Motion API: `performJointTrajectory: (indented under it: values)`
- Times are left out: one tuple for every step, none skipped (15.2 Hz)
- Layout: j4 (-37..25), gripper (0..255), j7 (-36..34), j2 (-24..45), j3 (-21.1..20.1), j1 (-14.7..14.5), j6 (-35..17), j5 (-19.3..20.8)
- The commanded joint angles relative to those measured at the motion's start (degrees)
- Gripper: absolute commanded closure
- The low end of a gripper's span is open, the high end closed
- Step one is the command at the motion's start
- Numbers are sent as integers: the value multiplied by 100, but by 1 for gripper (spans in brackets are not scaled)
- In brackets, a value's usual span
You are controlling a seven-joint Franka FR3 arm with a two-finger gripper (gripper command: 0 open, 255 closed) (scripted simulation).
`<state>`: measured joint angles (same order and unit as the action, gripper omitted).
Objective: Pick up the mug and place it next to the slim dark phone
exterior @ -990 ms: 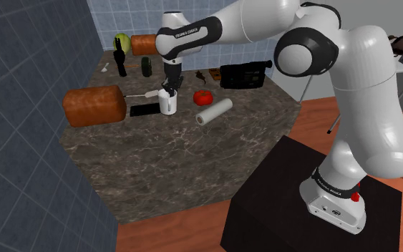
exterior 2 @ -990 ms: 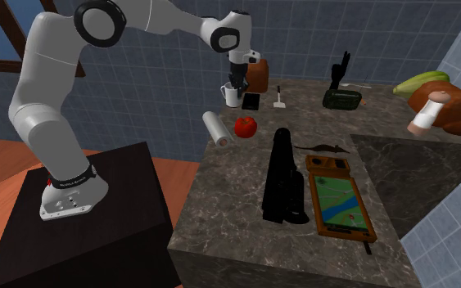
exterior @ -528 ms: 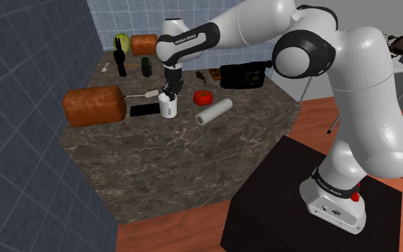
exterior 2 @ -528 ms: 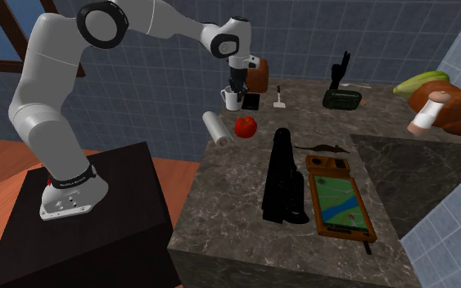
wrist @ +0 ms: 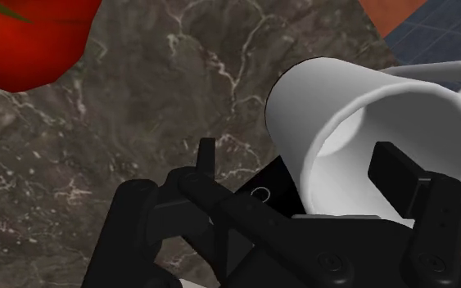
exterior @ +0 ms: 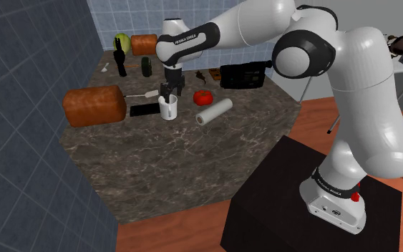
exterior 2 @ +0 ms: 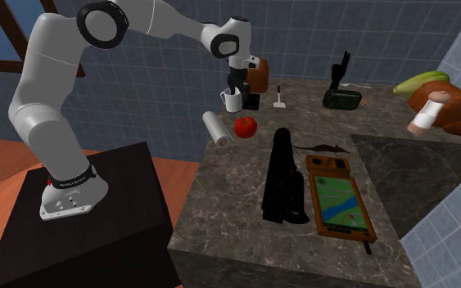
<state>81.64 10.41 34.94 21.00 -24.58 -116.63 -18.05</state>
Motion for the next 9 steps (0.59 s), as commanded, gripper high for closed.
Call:
performJointTrajectory:
  values:
    - [0,0,0,1,0,0,-1,0]
    - [-72,0,-21,-75,22,1,143,33]
    - [-155,0,-42,-145,42,4,292,64]
    - [-249,0,-62,-208,60,9,444,93]
    - [-330,0,-77,-253,74,15,567,115]
    - [-330,0,-77,-253,74,15,567,115]
    - [-328,0,-78,-254,74,15,566,115]
    - [-330,0,-77,-253,74,15,567,115]
    - [-330,0,-77,-253,74,15,567,115]
